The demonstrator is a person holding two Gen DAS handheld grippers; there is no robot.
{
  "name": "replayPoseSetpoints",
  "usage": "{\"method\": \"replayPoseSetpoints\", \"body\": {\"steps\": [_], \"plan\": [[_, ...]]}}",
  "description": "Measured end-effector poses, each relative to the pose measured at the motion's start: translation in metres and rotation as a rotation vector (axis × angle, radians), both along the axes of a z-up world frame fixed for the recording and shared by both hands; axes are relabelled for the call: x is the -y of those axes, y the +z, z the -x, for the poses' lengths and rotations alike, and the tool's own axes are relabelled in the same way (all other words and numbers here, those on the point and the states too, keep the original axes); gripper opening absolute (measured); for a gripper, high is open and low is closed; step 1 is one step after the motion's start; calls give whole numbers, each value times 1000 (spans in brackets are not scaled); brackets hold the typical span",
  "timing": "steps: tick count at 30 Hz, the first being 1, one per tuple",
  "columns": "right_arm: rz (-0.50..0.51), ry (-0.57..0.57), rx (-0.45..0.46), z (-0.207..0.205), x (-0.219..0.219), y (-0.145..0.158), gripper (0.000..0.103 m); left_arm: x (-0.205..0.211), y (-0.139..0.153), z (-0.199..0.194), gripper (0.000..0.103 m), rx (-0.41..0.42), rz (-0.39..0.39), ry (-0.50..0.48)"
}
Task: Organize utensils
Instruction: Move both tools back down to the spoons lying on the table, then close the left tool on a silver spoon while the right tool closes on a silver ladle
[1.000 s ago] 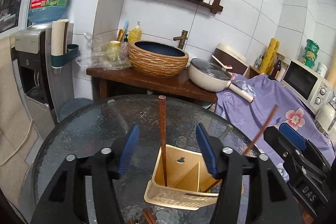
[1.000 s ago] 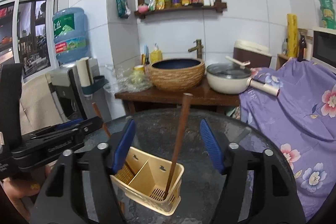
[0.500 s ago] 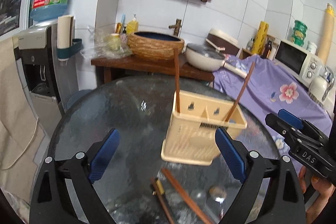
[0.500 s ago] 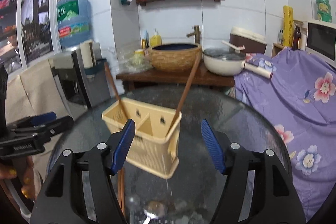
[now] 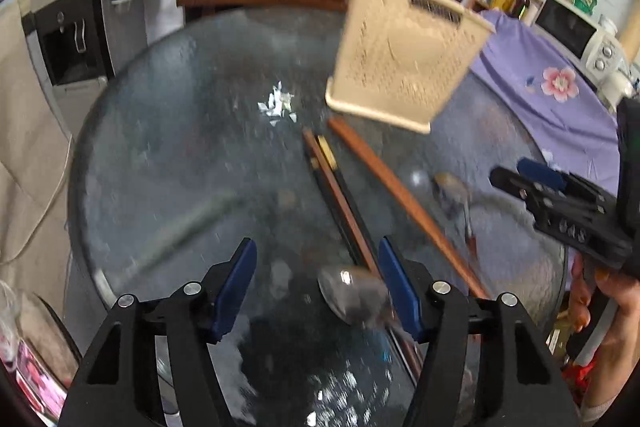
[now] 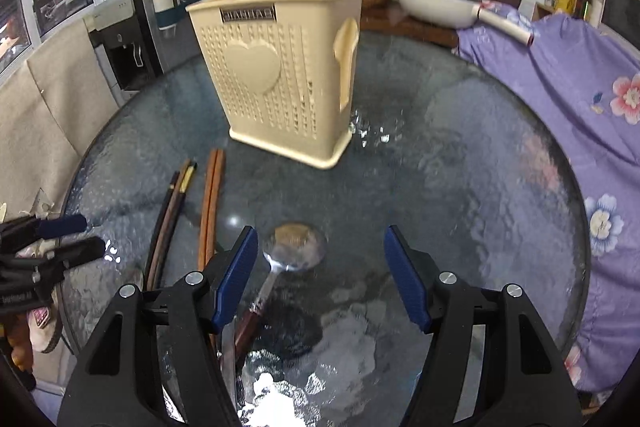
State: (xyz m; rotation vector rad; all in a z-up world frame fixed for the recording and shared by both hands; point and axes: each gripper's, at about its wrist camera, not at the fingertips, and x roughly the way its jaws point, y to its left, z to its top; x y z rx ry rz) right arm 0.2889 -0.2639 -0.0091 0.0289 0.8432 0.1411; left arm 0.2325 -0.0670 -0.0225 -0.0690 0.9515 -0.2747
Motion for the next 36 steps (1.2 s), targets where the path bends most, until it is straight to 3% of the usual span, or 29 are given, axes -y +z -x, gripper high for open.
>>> {"method": "replayPoseSetpoints", "body": {"steps": [11,18,24,34,36], "plan": [[-7,25,-69,1,-11,-22,65,22,-21,20,61,-13,-79,1],[-21,23,-100,-5,-16,-29,65,33,-29,22,60,-38,-69,-8],[-2,25,-115,-10,-25,-36,65,29,-28,18,46,-34,-47,21],[6,14,-135,-18,-31,-44,60,17,-26,12,41,-47,-7,16],[13,14,-133,-18,-32,-45,54,14,-26,6,41,-55,5,8]]}}
